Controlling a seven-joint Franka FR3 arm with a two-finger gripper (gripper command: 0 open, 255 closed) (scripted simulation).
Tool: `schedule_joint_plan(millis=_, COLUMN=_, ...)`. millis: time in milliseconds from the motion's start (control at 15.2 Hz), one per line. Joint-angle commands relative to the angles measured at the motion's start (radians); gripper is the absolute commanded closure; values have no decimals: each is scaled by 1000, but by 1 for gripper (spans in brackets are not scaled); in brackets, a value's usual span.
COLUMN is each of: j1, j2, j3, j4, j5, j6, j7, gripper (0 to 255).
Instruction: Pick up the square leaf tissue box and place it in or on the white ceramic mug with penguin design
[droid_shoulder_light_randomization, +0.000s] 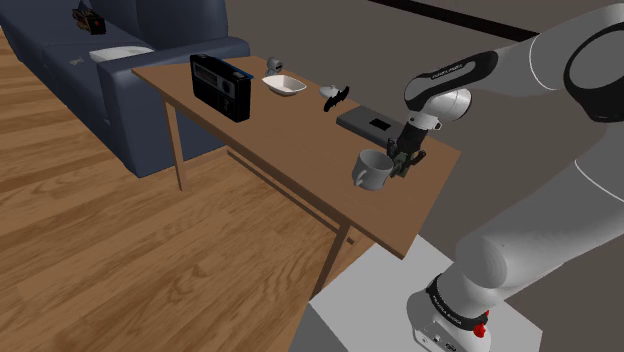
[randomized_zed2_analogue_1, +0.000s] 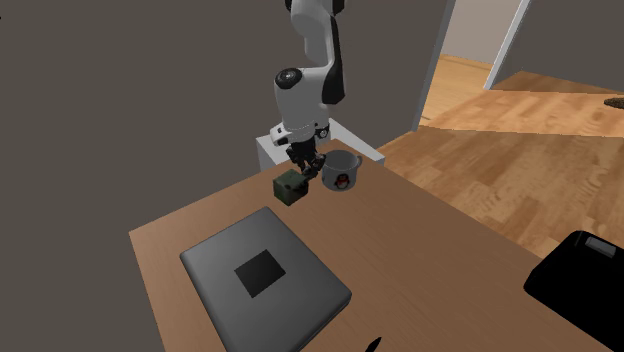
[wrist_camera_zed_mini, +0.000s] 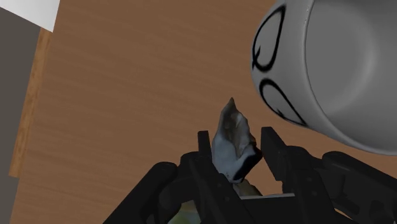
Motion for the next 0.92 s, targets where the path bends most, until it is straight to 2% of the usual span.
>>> schedule_joint_plan(millis=0, j1=0, j2=0, j3=0, j4=0, j5=0, j6=0, j7=0, gripper=255)
schedule_joint_plan(millis=198, j1=0, j2=1, j3=0, j4=0, j5=0, j6=1, j7=0, gripper=255)
schedule_joint_plan(millis=858, j1=-2, j2=-73, j3=5, j4=67, j5=-27, j6=-136, j7=33, gripper=255)
